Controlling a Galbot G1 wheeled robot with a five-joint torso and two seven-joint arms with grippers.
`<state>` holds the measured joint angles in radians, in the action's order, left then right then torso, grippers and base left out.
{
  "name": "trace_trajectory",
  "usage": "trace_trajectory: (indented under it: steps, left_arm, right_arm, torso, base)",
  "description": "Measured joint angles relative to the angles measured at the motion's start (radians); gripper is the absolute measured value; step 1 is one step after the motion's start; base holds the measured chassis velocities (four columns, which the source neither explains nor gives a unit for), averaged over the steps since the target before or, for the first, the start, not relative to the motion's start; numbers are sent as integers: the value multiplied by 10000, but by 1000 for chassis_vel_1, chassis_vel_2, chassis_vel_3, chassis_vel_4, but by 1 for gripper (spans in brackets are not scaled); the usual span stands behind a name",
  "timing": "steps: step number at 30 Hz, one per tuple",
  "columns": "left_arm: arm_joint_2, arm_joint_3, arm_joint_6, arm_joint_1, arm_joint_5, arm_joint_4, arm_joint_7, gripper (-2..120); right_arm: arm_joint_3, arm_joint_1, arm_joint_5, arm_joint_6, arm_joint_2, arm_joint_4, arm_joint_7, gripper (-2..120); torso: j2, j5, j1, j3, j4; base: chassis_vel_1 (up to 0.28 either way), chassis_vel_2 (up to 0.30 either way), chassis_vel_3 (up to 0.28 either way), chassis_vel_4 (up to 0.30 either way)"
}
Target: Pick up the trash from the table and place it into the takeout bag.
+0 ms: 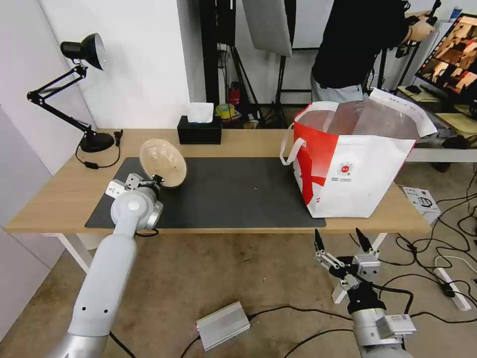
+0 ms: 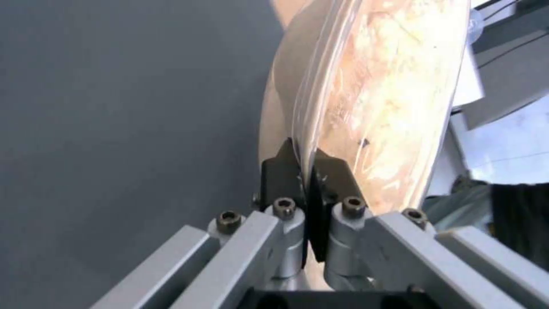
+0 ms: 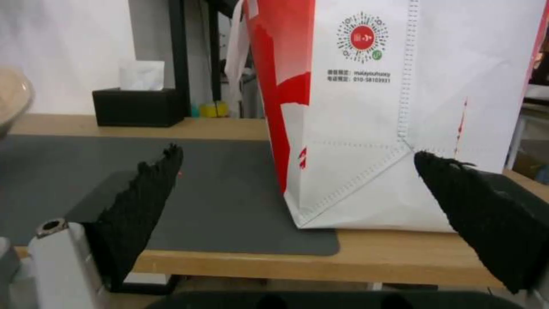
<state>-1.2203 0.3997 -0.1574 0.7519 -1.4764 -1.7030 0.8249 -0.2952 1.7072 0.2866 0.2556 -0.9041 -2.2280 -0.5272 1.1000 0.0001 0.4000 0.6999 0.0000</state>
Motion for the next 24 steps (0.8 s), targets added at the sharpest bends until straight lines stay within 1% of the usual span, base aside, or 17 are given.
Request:
trace_trajectory:
  steps: [2,5,6,10,11,14,20,24]
  left_arm:
    - [46,15,29,20,-44,-89,-64,0]
    - [363,53,151,197,-80,-583,-656,0]
    - [363,53,151,197,-80,-583,-656,0]
    - [706,67,300,377,-184,-1247,-1284,0]
    - [706,67,300,377,-184,-1247,-1284,0]
    - [915,33,385,450,-368,-1589,-1617,0]
    - [1140,-117,466,463,-530,-1952,-1965,0]
    - [1198,-155,525,453,-562,-2192,-2446,0]
  right_arm:
    - [0,-1,0,0,0,0,0,100]
    - [0,0,0,0,0,0,0,100]
    - [0,0,0,0,0,0,0,100]
    - [0,0,0,0,0,0,0,100]
    - [0,0,0,0,0,0,0,100]
    - [0,0,0,0,0,0,0,100]
    - [0,0,0,0,0,0,0,100]
    - [0,0,0,0,0,0,0,100]
  torso:
    - [0,0,0,0,0]
    - [0,0,0,0,1]
    - [0,0,0,0,1]
    - [0,-1,0,1,1]
    - [0,-1,0,1,1]
    - [0,-1,0,0,1]
    - [0,-1,0,0,1]
    - [0,-1,0,0,0]
  base:
    - [0,0,0,0]
    - [0,0,0,0]
    - [0,0,0,0]
    - [0,0,0,0]
    - [0,0,0,0]
    - [0,0,0,0]
    - [0,0,0,0]
    - [0,0,0,0]
